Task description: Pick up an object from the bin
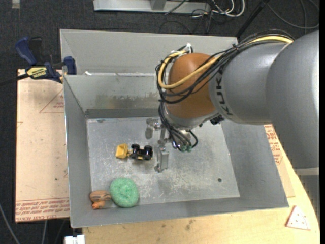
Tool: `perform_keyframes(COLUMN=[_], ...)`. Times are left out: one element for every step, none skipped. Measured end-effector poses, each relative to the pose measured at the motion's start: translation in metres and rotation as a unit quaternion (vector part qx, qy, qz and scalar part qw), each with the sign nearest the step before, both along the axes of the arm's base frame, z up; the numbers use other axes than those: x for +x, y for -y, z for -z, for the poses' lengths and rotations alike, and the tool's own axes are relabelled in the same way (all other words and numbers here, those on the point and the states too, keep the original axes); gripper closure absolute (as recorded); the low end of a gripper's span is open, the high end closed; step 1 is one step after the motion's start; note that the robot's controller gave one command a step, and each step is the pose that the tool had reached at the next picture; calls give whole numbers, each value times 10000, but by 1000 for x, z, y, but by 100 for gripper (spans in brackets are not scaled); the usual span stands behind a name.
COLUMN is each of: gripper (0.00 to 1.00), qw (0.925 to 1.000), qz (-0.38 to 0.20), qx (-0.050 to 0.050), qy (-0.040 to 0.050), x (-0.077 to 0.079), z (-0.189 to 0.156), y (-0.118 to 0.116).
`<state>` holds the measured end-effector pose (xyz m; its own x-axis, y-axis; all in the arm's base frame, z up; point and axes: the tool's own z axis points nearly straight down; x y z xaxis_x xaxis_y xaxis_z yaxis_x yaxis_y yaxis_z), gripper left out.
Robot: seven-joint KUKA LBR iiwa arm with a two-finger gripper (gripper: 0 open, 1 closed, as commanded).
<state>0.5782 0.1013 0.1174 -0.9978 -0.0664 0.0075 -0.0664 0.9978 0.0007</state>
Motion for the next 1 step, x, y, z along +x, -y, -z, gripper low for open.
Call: perform_keyframes(gripper=[0], qw=[9995], qz=[-300], qx=[10], qy=[112], x=[18], z=[-17], y=[7])
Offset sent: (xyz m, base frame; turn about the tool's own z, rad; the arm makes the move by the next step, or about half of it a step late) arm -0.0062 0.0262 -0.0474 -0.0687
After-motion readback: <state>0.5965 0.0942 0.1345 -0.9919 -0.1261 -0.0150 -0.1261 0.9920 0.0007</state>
